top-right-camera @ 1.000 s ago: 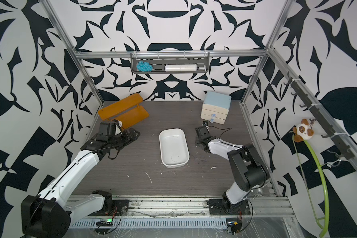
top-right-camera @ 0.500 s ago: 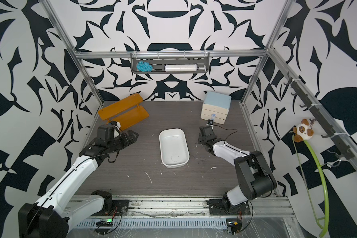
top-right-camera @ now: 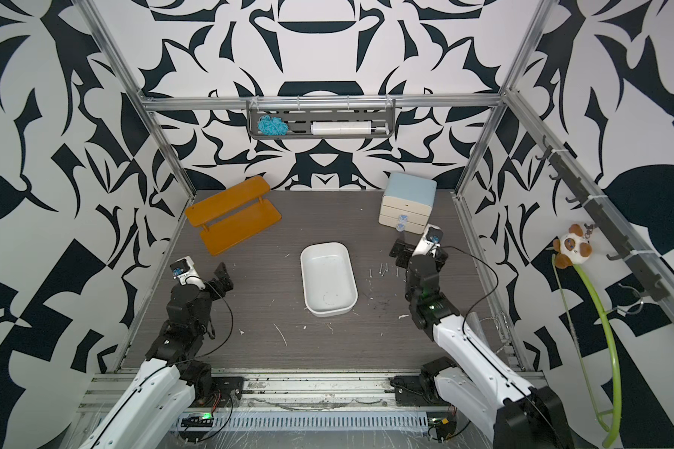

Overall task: Take out the screws from the storage box
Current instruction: Reset both arms

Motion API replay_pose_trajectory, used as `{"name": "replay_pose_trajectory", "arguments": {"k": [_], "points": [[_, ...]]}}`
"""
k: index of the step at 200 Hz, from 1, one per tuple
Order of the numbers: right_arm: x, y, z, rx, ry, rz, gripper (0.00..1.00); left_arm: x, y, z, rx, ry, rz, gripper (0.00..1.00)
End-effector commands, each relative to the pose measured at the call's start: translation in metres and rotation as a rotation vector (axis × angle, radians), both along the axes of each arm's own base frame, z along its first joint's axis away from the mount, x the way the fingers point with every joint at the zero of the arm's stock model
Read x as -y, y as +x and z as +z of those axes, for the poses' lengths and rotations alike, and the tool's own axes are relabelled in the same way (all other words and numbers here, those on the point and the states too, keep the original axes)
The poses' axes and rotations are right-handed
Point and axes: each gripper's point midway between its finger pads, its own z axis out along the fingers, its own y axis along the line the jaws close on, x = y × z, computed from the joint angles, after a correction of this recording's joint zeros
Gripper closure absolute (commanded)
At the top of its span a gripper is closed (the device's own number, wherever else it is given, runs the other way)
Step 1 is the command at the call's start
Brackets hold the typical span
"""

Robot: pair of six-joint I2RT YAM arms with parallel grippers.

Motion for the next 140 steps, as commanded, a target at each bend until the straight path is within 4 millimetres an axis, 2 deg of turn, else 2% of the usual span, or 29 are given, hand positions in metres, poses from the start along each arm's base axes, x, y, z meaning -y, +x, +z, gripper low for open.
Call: {"name": "replay_pose_trajectory", "arguments": {"k": [1,10,32,46,51,62,83,99,114,125,130,133,140], "points": [[0.051,-0.036,-0.011,0.137,-0.026,-0.255,0.00,-0.031,-0.009,0.014,0.103,0.132,0.164,0.01],[0.050,-0.036,-0.022,0.115,-0.063,-0.217,0.00,-0.031,-0.006,0.000,0.108,0.138,0.144,0.01],[0.037,-0.019,-0.057,-0.016,-0.138,-0.137,0.00,-0.039,-0.001,-0.036,0.057,0.135,0.149,0.01],[0.044,-0.021,-0.085,-0.077,-0.166,-0.178,0.00,-0.041,0.007,-0.043,0.017,0.141,0.161,0.01],[0.049,-0.021,-0.081,-0.062,-0.193,-0.213,0.00,-0.034,0.012,-0.043,0.007,0.147,0.122,0.01],[0.040,-0.014,-0.083,-0.080,-0.235,-0.170,0.00,-0.022,0.020,-0.046,-0.002,0.155,0.044,0.01],[0.040,-0.004,-0.082,-0.087,-0.240,-0.176,0.00,-0.020,0.027,-0.044,0.032,0.168,0.034,0.01],[0.041,0.002,-0.077,-0.047,-0.251,-0.174,0.00,-0.005,0.043,-0.043,0.041,0.195,-0.052,0.01],[0.042,0.017,-0.090,-0.063,-0.187,-0.145,0.00,0.005,0.059,-0.048,0.028,0.209,-0.109,0.01],[0.043,0.025,-0.094,-0.064,-0.221,-0.132,0.00,-0.002,0.067,-0.063,0.018,0.171,-0.108,0.01],[0.039,0.033,-0.103,-0.127,-0.236,-0.110,0.00,-0.005,0.073,-0.068,0.023,0.164,-0.114,0.01],[0.037,0.037,-0.108,-0.157,-0.220,-0.097,0.00,-0.007,0.076,-0.065,0.047,0.169,-0.115,0.01],[0.038,0.044,-0.107,-0.168,-0.191,-0.093,0.00,0.001,0.080,-0.070,0.054,0.168,-0.173,0.01]]}}
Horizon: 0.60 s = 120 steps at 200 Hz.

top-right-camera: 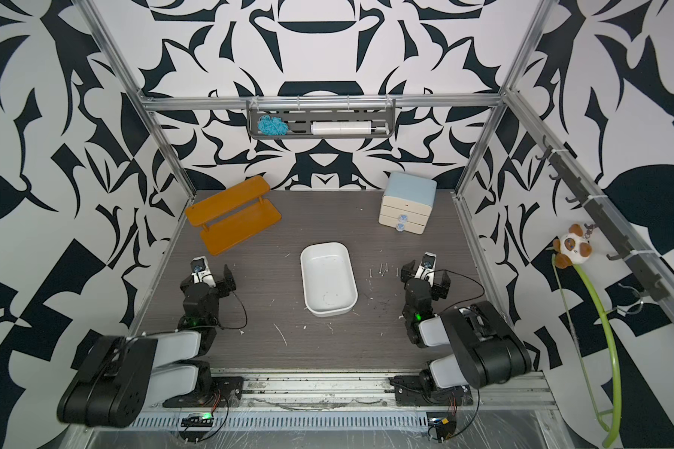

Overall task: Take out the screws from the storage box
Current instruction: Reset both arms

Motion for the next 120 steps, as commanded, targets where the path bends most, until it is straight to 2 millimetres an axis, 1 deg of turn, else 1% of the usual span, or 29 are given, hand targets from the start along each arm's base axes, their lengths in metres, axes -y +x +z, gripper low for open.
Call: {"name": "replay_pose_trajectory", "arguments": {"k": [1,3,9,27,46,55,61,71,83,95,110,120], "points": [[-0.008,0.032,0.018,0.048,0.071,0.053,0.00,0.010,0.022,0.016,0.135,-0.024,-0.127,0.01],[-0.007,0.033,0.018,0.049,0.073,0.052,0.00,0.012,0.024,0.013,0.120,-0.024,-0.140,0.01],[-0.006,0.034,0.016,0.041,0.073,0.053,0.00,0.012,0.027,0.013,0.121,-0.021,-0.135,0.01],[-0.006,0.036,0.014,0.034,0.088,0.064,0.00,0.009,0.027,0.008,0.071,-0.039,-0.117,0.01],[-0.009,0.042,0.008,0.020,0.145,0.164,0.00,0.009,0.034,0.003,0.024,-0.045,-0.117,0.01],[-0.015,0.039,0.003,0.032,0.178,0.241,0.00,0.010,0.037,0.003,0.020,-0.041,-0.121,0.01],[-0.014,0.035,0.009,0.084,0.155,0.250,0.00,0.011,0.038,0.003,0.020,-0.038,-0.126,0.01],[-0.018,0.035,-0.001,0.022,0.158,0.261,0.00,0.011,0.038,0.003,0.017,-0.041,-0.125,0.01],[-0.022,0.036,0.006,0.053,0.150,0.291,0.00,0.012,0.040,0.001,-0.002,-0.043,-0.130,0.01],[-0.022,0.032,0.003,0.038,0.152,0.290,0.00,0.014,0.045,-0.001,-0.024,-0.043,-0.146,0.01],[-0.023,0.037,0.003,0.030,0.146,0.295,0.00,0.018,0.057,-0.006,-0.084,-0.040,-0.165,0.01],[-0.024,0.036,0.003,0.028,0.148,0.296,0.00,0.021,0.055,-0.007,-0.094,-0.030,-0.173,0.01]]}}
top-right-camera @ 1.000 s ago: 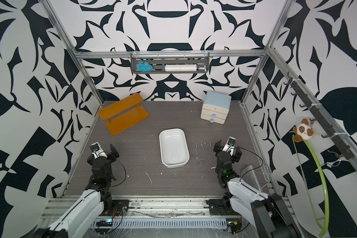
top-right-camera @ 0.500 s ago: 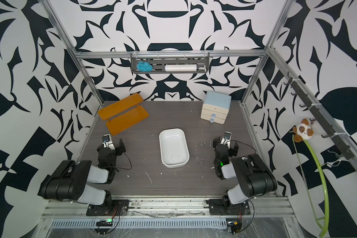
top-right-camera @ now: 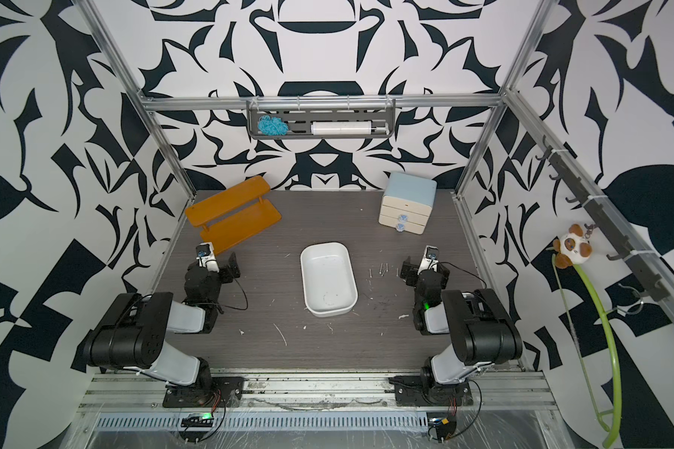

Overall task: Take out the screws from the storage box
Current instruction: Reset both arms

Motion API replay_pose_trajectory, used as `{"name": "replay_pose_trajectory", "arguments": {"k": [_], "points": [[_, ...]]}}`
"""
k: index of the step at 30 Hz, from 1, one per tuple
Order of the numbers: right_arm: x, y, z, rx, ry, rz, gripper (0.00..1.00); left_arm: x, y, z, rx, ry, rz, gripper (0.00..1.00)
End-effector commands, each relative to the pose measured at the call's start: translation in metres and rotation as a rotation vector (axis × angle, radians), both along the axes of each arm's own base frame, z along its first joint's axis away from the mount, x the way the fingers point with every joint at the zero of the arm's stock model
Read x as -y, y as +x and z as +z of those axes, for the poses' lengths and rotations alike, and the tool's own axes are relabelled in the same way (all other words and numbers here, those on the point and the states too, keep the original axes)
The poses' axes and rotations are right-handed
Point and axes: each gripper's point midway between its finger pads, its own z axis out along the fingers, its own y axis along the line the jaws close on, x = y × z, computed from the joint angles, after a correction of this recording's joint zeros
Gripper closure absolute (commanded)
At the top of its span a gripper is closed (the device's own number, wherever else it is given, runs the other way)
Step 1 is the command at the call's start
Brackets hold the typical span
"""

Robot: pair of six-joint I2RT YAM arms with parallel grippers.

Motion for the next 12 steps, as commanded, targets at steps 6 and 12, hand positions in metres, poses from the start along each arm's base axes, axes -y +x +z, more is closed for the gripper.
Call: {"name": "replay_pose_trajectory", "arguments": {"k": [6,12], "points": [[-0.0095,0.0090,0.0202,0.071,0.007,0.050,0.00,0.0078,0.0078,-0.0063,-0.064,0.018,-0.042,0.01],[-0.0092,0.0086,0.0201,0.070,0.006,0.050,0.00,0.0076,0.0079,-0.0057,-0.061,0.018,-0.041,0.01]]}}
